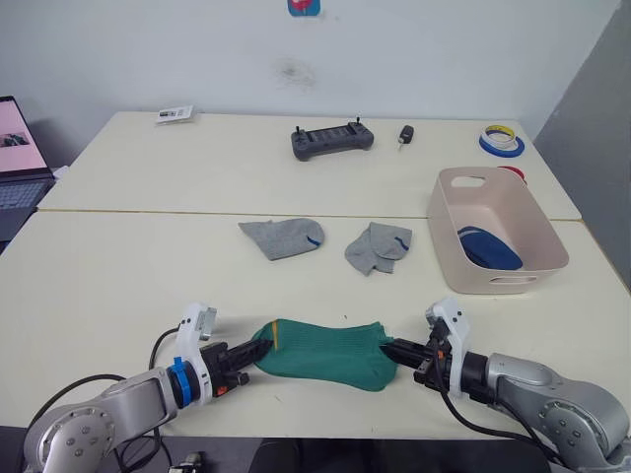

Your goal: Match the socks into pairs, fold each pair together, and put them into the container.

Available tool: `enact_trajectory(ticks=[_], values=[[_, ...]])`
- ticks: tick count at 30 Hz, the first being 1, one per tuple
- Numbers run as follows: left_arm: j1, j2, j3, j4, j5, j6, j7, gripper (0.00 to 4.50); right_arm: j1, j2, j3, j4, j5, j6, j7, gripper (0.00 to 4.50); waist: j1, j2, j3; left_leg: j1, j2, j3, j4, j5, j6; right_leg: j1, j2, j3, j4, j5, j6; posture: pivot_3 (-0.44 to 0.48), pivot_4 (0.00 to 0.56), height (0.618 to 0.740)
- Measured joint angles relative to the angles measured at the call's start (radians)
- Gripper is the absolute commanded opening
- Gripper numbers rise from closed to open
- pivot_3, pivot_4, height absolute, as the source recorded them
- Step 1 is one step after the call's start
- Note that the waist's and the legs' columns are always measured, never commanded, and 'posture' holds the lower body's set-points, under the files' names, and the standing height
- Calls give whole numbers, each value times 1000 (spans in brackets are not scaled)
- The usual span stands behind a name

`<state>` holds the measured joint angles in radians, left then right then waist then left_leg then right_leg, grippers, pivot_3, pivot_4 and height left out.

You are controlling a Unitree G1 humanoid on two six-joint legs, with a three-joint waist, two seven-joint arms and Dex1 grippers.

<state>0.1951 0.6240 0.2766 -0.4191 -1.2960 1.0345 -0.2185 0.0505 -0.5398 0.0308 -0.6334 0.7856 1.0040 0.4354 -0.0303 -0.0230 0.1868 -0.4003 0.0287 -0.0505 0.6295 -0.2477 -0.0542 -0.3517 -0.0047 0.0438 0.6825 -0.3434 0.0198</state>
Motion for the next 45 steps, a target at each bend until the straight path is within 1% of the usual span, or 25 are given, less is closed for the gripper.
enact_trajectory(ticks=[2,9,10,14,16,18,19,20,21,23,24,26,29,30,32,33,35,37,39,41,45], values=[[2,-3,2,-4,1,-3,-3,966,0,0,-2,0,0,-2,2,1791,0,0,0,0,0,0,0,0,0,0,0,0,0,0,0,0,150,740],[53,-9,18,-62,18,-56,-28,3135,-1,-8,-36,-4,14,-7,16,4252,0,0,0,1,0,0,0,0,0,0,0,0,0,0,0,0,150,740],[65,-8,31,-67,33,-72,-35,3397,-1,-17,-49,-12,20,-7,19,4493,0,0,0,1,0,0,0,0,0,0,0,0,0,0,0,0,150,740],[131,32,116,-86,113,-143,-108,3397,-4,-108,-137,-44,65,-7,69,4493,1,0,0,1,0,0,0,0,0,0,0,0,0,0,0,0,150,740],[108,52,171,-78,116,-170,-162,3397,-36,-156,-170,-47,80,-11,107,4493,2,0,0,1,0,-1,0,0,0,1,0,-1,0,0,0,0,150,740],[75,84,198,-80,114,-185,-217,3397,-70,-183,-168,-56,77,-35,136,4493,2,0,0,1,0,-1,0,0,0,1,0,-2,0,0,0,0,150,740],[65,96,198,-84,114,-189,-241,3225,-78,-191,-162,-65,72,-42,146,4500,3,0,0,1,0,-1,0,0,0,1,0,-1,0,0,0,0,150,740],[57,113,191,-91,124,-195,-281,2989,-85,-202,-144,-74,54,-62,159,4210,3,0,0,1,0,0,0,0,0,1,1,-1,0,0,0,0,150,740],[51,130,179,-98,140,-199,-308,2787,-91,-207,-127,-77,41,-72,167,4110,2,0,0,0,0,0,0,0,0,1,1,-1,-1,0,0,0,150,740],[-4,195,102,-131,230,-234,-389,2197,-129,-218,-53,-94,-21,-109,183,3588,3,0,0,0,-1,0,0,0,0,1,1,-1,-1,0,0,0,150,740],[-46,217,58,-157,273,-258,-426,1805,-154,-223,-5,-107,-53,-127,196,3172,4,0,0,0,-1,0,0,1,-1,1,1,-1,0,0,0,0,150,740],[-101,221,-17,-190,340,-298,-470,1156,-183,-226,78,-122,-113,-156,210,2440,3,0,-1,1,-1,0,0,1,-1,1,1,0,-1,0,0,0,150,740],[-149,222,-146,-185,459,-333,-504,176,-228,-215,210,-99,-218,-178,211,1311,-1,0,-1,0,0,0,0,1,-1,0,1,0,-1,0,0,0,150,740],[-159,222,-180,-179,489,-346,-517,0,-241,-200,240,-84,-246,-184,207,907,-2,0,-1,0,1,0,0,1,-1,0,2,0,0,0,0,0,150,740],[-171,237,-254,-147,586,-389,-552,0,-296,-169,329,-39,-314,-188,198,139,-4,0,-1,1,1,0,0,1,-1,0,3,0,0,1,-1,0,150,740],[-171,244,-283,-124,628,-406,-565,0,-315,-149,362,-19,-340,-189,194,61,-3,0,-1,0,1,0,0,1,-1,-1,3,-1,0,1,-1,0,150,740],[-169,245,-333,-57,714,-446,-579,0,-333,-126,428,28,-398,-196,193,61,0,0,-1,0,1,-1,0,1,-1,-1,3,-1,0,1,-2,0,150,740],[-167,234,-339,7,766,-475,-578,0,-313,-140,459,61,-445,-208,196,61,4,0,-1,-1,0,-1,0,0,-1,-1,1,-2,0,1,-2,0,150,740],[-164,225,-334,46,793,-500,-580,0,-301,-154,462,67,-467,-233,204,61,7,-1,-1,-1,-1,0,1,0,0,0,-1,-1,0,1,-1,0,150,740],[-146,225,-327,46,809,-521,-588,0,-280,-183,449,60,-475,-249,220,61,6,-1,-1,-1,-1,0,1,0,0,1,-2,-1,-1,1,-1,0,150,740],[-92,225,-306,45,833,-553,-599,0,-225,-252,372,44,-472,-263,261,61,6,0,-2,2,-1,-1,1,0,0,3,-2,-3,0,1,-1,0,150,740]])
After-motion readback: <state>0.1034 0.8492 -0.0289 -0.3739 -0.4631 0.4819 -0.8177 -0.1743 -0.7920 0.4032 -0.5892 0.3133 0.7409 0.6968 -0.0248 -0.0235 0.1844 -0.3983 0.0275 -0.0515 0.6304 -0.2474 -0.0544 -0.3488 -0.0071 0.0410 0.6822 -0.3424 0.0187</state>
